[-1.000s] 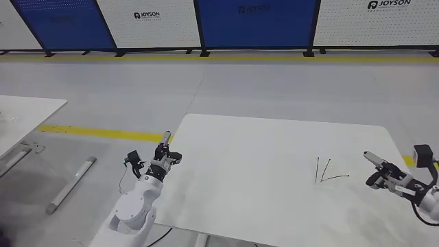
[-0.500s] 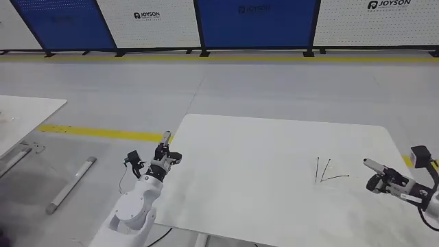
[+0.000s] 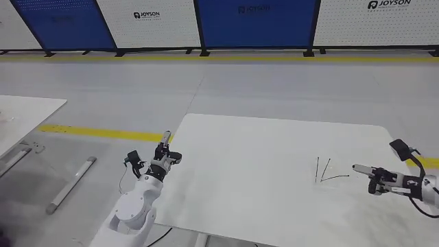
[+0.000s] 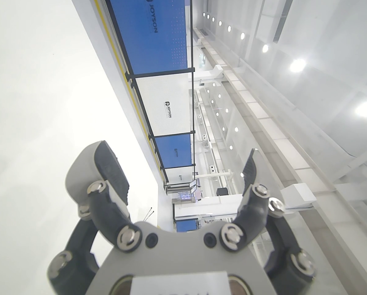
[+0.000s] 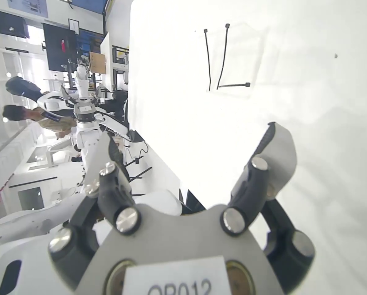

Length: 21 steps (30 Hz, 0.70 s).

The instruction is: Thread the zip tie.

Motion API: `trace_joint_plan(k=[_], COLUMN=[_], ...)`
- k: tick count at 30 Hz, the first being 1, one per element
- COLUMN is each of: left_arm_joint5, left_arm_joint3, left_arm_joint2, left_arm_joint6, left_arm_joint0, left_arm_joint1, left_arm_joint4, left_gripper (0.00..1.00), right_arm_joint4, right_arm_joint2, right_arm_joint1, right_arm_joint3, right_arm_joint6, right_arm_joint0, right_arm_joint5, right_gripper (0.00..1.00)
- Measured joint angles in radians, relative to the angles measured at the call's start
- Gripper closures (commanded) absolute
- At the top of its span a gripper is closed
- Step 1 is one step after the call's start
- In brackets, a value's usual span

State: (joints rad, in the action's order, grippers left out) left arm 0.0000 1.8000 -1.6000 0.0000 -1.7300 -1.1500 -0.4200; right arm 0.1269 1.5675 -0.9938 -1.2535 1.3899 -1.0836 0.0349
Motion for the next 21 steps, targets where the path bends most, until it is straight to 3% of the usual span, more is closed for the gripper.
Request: trace_joint_plan(k=[9,11,14,21], left_arm_joint5=[0.0,0.0,0.0,0.0], left_arm_joint3=[0.0,0.0,0.0,0.0], left_arm_joint2=[0.0,0.0,0.0,0.0], left_arm_joint6=[0.0,0.0,0.0,0.0], left_arm_joint0=[0.0,0.0,0.0,0.0], left_arm_joint1=[0.0,0.0,0.0,0.0], left_arm_joint4=[0.0,0.0,0.0,0.0], left_gripper=[0.0,0.0,0.0,0.0], right_arm_joint4=[-0.014,-0.069,-0.113,-0.116], right_arm_joint2=[-0.013,-0.049,-0.103,-0.236], right_arm_joint1=[-0.001,0.002,0.009,0.01], right_arm_joint3=[0.014,0.065,0.141,0.331], right_arm_joint6=[0.0,0.0,0.0,0.0], right_arm_joint0=[-0.004,0.013,0.063,0.2], right_arm_joint5=[0.014,0.073,0.115,0.125], right_gripper=[0.0,0.0,0.0,0.0])
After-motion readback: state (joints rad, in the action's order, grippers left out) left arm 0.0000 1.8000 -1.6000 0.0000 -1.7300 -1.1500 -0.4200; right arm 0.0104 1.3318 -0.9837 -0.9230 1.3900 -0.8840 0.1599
